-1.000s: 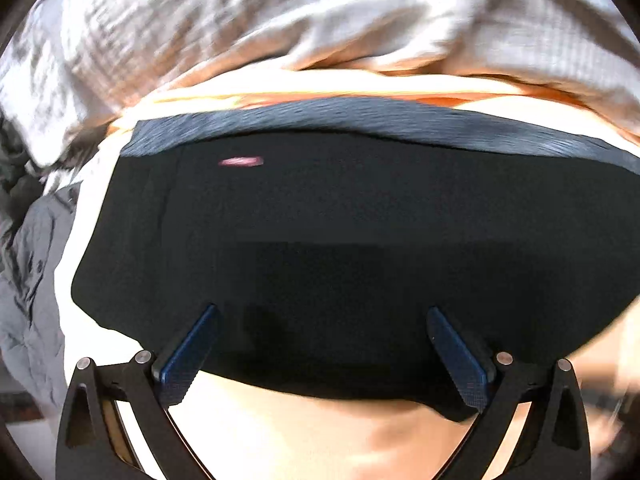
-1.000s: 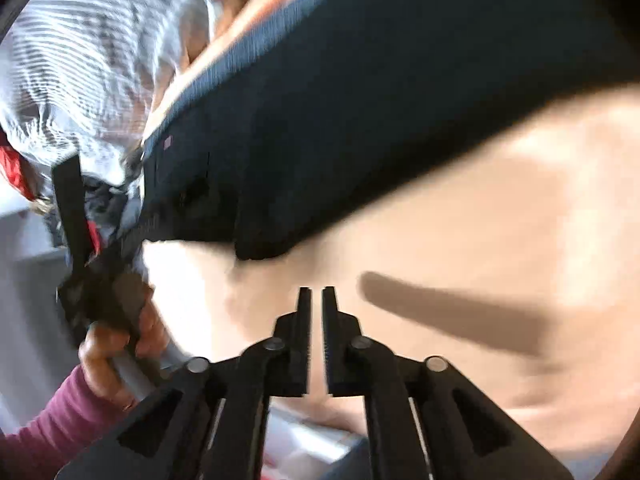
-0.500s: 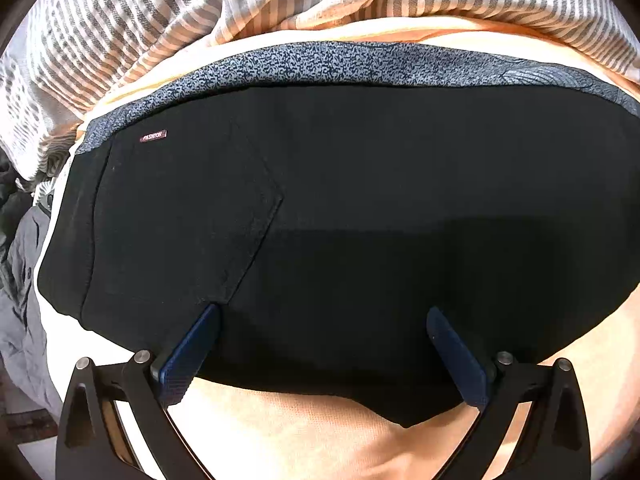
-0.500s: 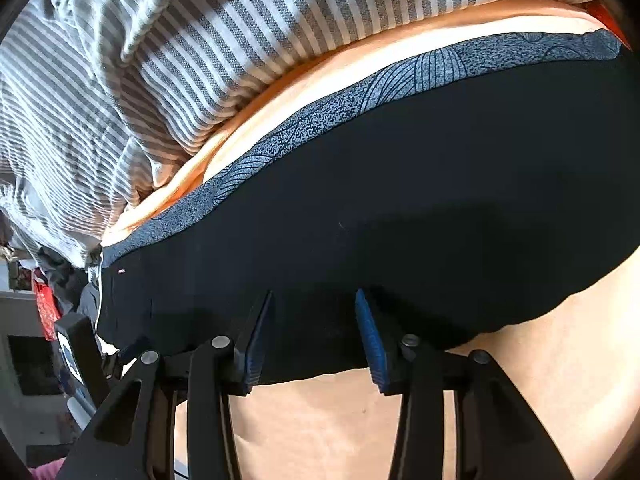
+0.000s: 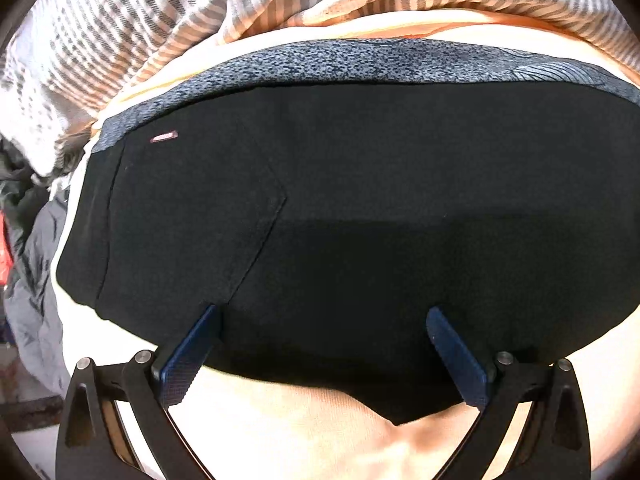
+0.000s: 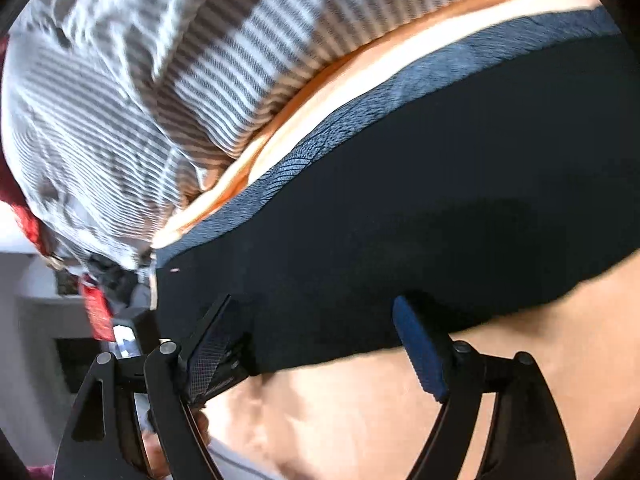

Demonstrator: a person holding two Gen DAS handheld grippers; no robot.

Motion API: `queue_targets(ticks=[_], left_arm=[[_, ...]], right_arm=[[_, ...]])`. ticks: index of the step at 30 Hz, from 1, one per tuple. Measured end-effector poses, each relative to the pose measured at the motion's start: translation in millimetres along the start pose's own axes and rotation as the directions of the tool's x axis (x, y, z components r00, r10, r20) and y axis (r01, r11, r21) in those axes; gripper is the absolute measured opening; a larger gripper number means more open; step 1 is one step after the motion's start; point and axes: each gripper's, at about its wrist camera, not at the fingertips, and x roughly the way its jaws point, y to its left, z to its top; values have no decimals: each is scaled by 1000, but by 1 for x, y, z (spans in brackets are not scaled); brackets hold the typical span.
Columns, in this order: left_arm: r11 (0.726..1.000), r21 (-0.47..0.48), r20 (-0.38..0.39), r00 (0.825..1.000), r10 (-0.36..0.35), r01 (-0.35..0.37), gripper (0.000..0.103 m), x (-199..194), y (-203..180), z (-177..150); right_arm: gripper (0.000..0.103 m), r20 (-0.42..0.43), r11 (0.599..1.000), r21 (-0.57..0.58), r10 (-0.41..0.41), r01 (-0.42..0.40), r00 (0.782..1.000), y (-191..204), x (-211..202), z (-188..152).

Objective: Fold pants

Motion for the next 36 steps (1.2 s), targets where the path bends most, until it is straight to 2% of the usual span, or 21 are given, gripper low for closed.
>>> queue_targets(ticks=[2,5,8,11,13,19,20,23,25,28,31,36], left_arm=[[1000,-13,-9,1000,-4,4,103,-8,-5,3],[999,1,19,999,-37,37,103,-34,-22,8],[998,31,57,997,-58,57,103,-63,-47,-4],[992,67,70,992,-107,102,103,-83,-83,3],[988,95,71,989,-127,120,103,-88,-102,10],[974,161,60,984,-170,158,103,-96,-164,19],[974,163,58,983,-172,160,103,-96,-167,19],[972,163,65,982,-179,167,103,-102,-178,23],[974,152,70,981,-180,168,103,-106,-188,28],[972,122,62,976,-207,198,103,-110,-200,40],[971,118,68,974,-214,205,103,-114,-214,49],[971,134,65,976,-210,200,103,-115,-231,54]], right_arm=[[83,-1,1000,5,-1,1,1000,-11,-17,-3],[83,5,999,35,-30,30,1000,-37,-44,-5],[82,70,993,106,-56,48,996,-70,-82,1],[66,161,979,171,-137,109,977,-102,-121,17],[48,192,965,212,-197,155,961,-121,-137,32],[45,246,929,273,-320,252,915,-181,-165,82],[45,252,922,303,-320,239,913,-190,-170,84],[47,328,926,370,-210,79,921,-208,-190,72],[58,335,935,354,-139,13,932,-211,-190,60],[59,335,933,353,-58,-68,940,-215,-182,43],[59,350,917,376,-10,-131,937,-222,-169,34],[59,356,889,420,23,-182,934,-238,-148,33]])
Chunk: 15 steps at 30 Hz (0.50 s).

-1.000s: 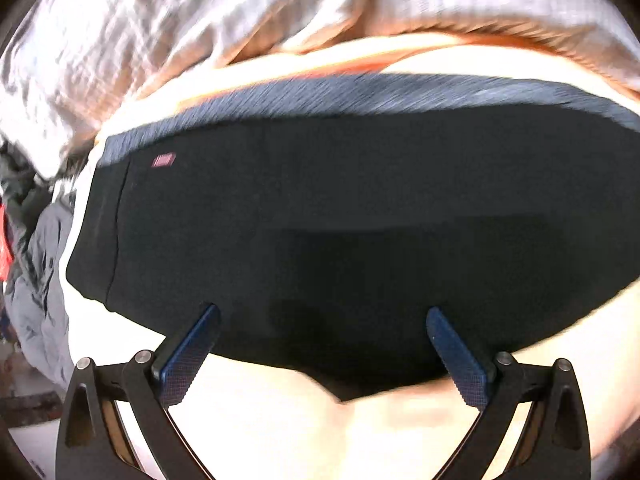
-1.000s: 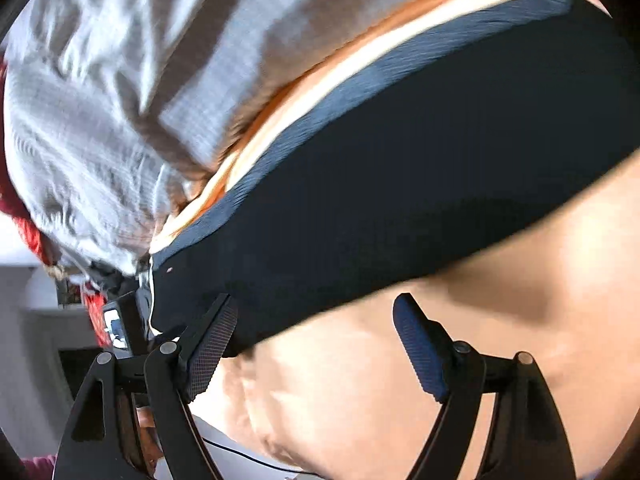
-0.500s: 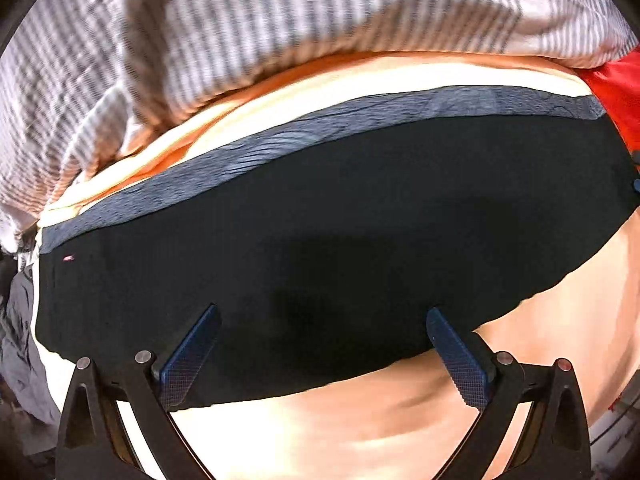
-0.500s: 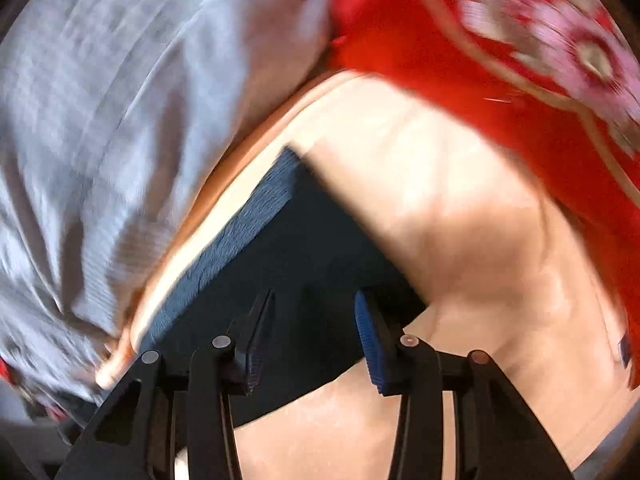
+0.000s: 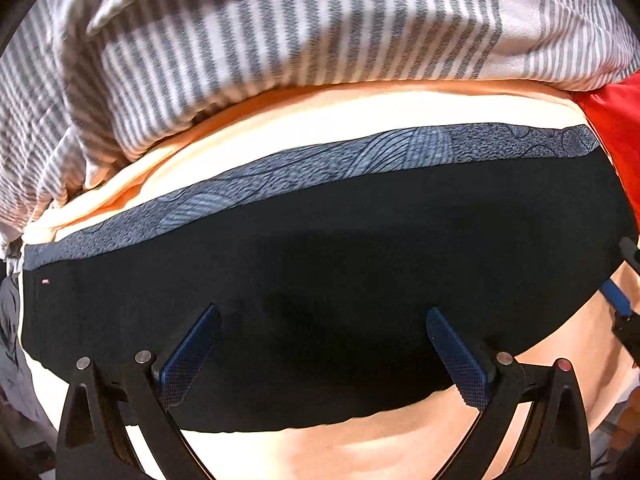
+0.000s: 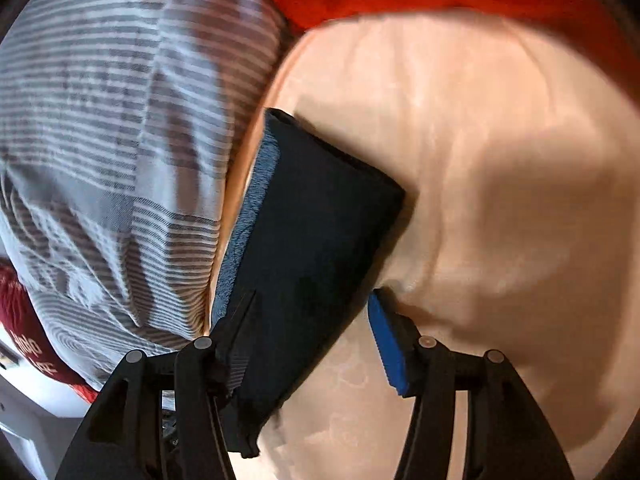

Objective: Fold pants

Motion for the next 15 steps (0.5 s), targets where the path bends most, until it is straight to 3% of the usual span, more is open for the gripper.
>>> queue_targets(ticks=[5,8,11,15], left_arm=[[999,-47,22,1000,8,-7,103,-5,-6,15],[996,-84,53,998,32,-27,103,-8,-5,29],[991,-127,97,994,53,-40,103,-15,-8,46],[981,-182,119,989,92,-69,103,-2,-7,68]], right_arm=[[62,26,996,16,93,-93,995,-1,6,10],[62,29,990,-39,137,-135,990,12,11,17],[62,11,983,-121,140,-138,990,28,20,22],[60,-42,986,-103,126,-130,991,23,34,24]])
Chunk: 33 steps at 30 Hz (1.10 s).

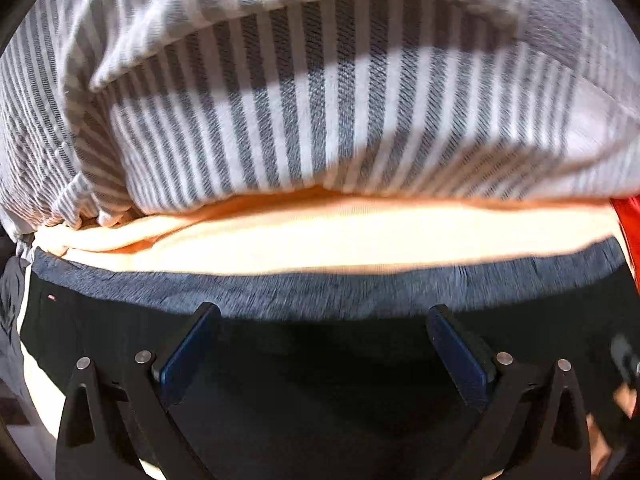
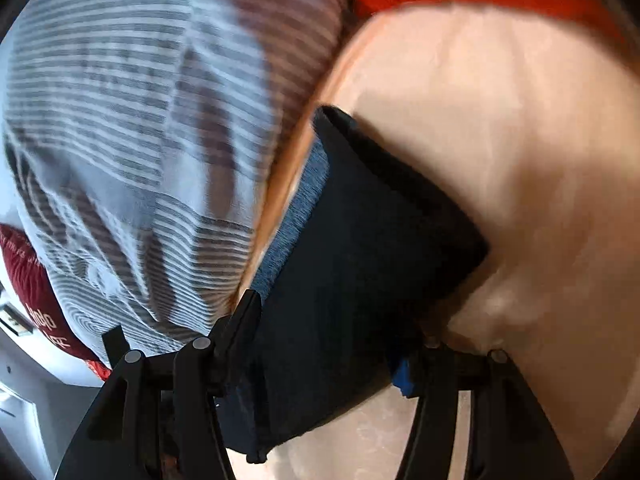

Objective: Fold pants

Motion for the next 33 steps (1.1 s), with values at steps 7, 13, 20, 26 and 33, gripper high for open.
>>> queue_targets(ticks=[7,13,20,26,33], left_arm=[[997,50,26,998,57,-58,103,36,-23,1],[999,42,-19,999,35,-34,103,12,-18,-1],[996,80,-39,998,-39,42,103,-20,-4,-58],[991,48,-109,986,-123,129,103,-14,8,-65],[993,0,-11,993,-118,118,103,-55,107,-50]], right_arm=[[36,-52,1000,14,-16,17,999,1,5,4],[15,-66,999,13,33,-33,997,18,2,4],[15,-70,991,-118,60,-68,996,77,-9,-9],[15,-115,960,-276,25,-56,993,137,5,-35],[15,-150,872,-490,-90,6,985,210,42,-85]])
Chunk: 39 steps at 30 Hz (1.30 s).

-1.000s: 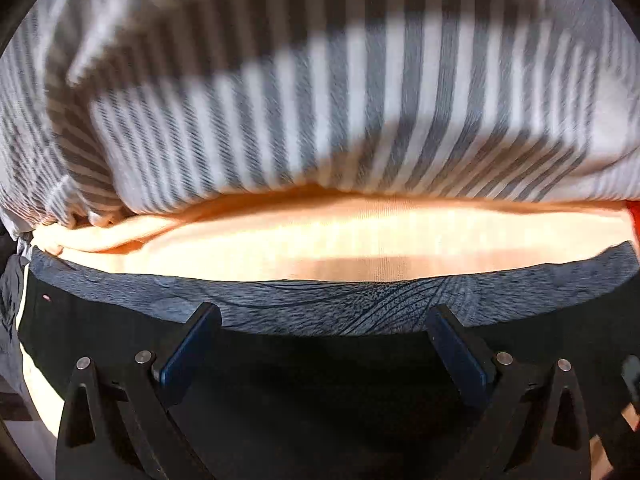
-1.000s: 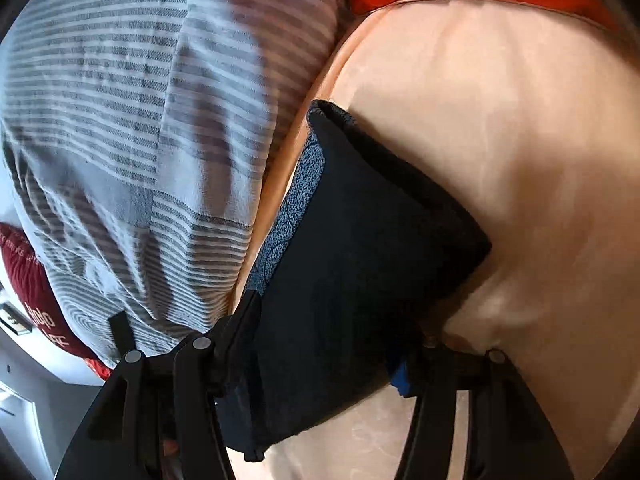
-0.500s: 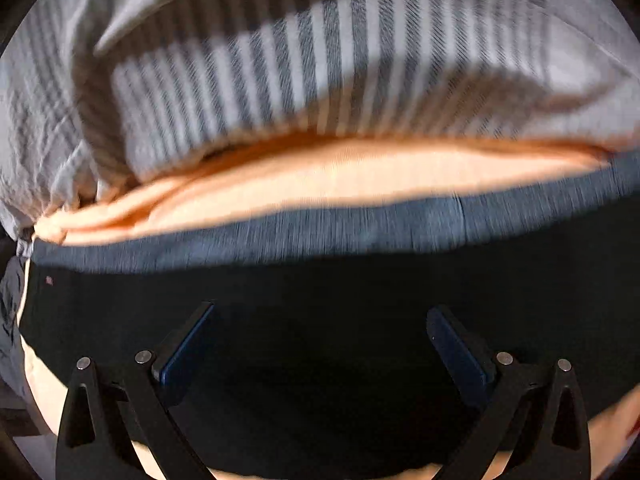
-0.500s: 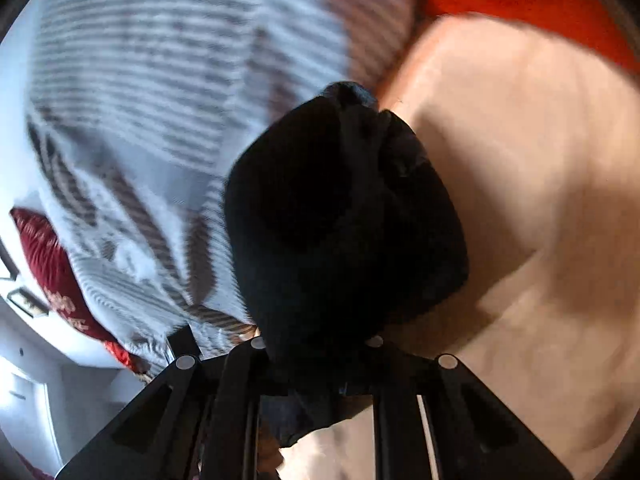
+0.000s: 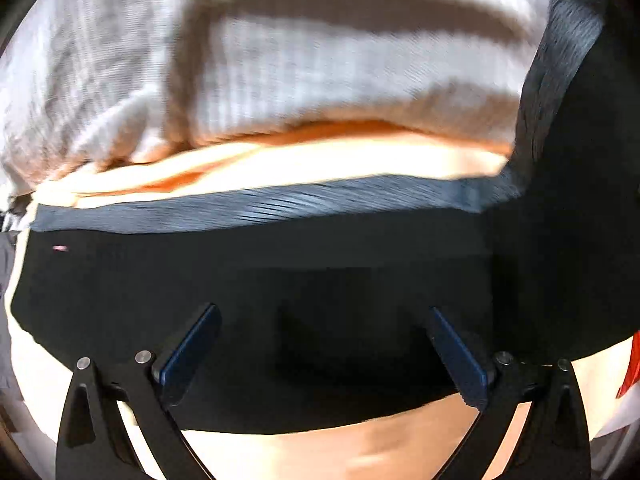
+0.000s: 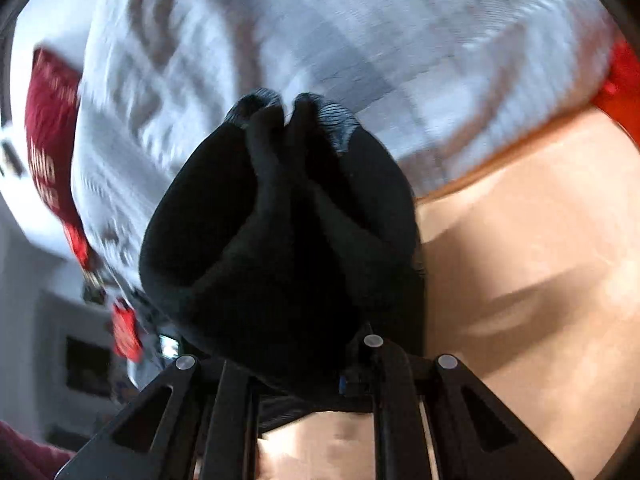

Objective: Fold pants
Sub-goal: 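Lay the folded end down with the right gripper and open it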

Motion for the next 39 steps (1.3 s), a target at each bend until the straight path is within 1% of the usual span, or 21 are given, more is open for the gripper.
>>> queue_targets(ticks=[5,7,8,10,12,13,15,17,18,19,20,21,23,25,26,30,34,35,36,37,39], left_arm=[[996,-76,-17,998,53,-54,103,-8,80,0],[989,-123,-42,997,72,-76,103,-6,114,-4],[987,-135,-47,996,82,-87,103,-9,119,-13],[980,-165,-62,993,100,-109,103,-9,142,-23],[975,-189,-76,991,109,-122,103,-5,160,-32],[971,-204,-80,991,112,-126,103,-4,171,-35],[964,-230,-82,990,115,-131,103,-4,189,-56],[960,-246,-83,990,113,-131,103,-9,203,-63],[959,-254,-84,990,111,-129,103,-14,207,-67],[958,-255,-85,990,110,-128,103,-9,213,-69],[959,-253,-85,990,108,-127,103,-5,221,-68],[961,-249,-86,991,100,-118,103,0,227,-64],[970,-231,-76,995,61,-77,103,2,226,-61],[979,-199,-62,998,24,-36,103,1,216,-57],[983,-182,-56,998,7,-17,103,-1,209,-55],[991,-93,-40,994,-97,93,103,-8,169,-47],[982,-6,-32,981,-190,190,103,-12,129,-40],[979,7,-34,978,-204,204,98,-11,121,-38],[975,17,-38,975,-219,219,86,-8,115,-36],[972,21,-55,971,-232,234,81,-4,108,-33],[967,3,-85,964,-253,254,80,6,100,-30]], right_arm=[[15,-72,988,-118,-109,100,991,53,61,-19],[15,-102,971,-180,-178,158,979,69,88,-36],[15,-116,956,-219,-222,193,968,80,105,-44],[16,-133,915,-302,-320,269,938,97,137,-62],[18,-143,859,-380,-421,343,896,108,169,-83],[24,-142,832,-407,-465,377,874,107,181,-92],[29,-99,767,-462,-543,445,834,115,198,-108],[43,-27,682,-537,-602,496,798,132,203,-126],[52,-19,668,-557,-604,493,797,137,202,-135],[56,-10,653,-581,-602,486,798,144,200,-141],[57,0,640,-606,-595,473,804,151,196,-148],[57,1,637,-622,-580,455,815,160,193,-153],[57,-25,664,-626,-542,409,840,163,177,-162],[57,-48,698,-602,-517,389,855,152,154,-163],[57,-56,714,-581,-514,391,856,144,140,-165],[57,-75,750,-488,-546,447,834,118,114,-158],[57,-99,775,-387,-573,499,813,88,95,-148],[57,-102,778,-375,-575,504,812,84,94,-146],[57,-105,781,-363,-576,508,811,80,92,-145],[57,-107,786,-352,-574,509,812,77,89,-143],[57,-105,793,-343,-566,505,818,76,84,-143]])
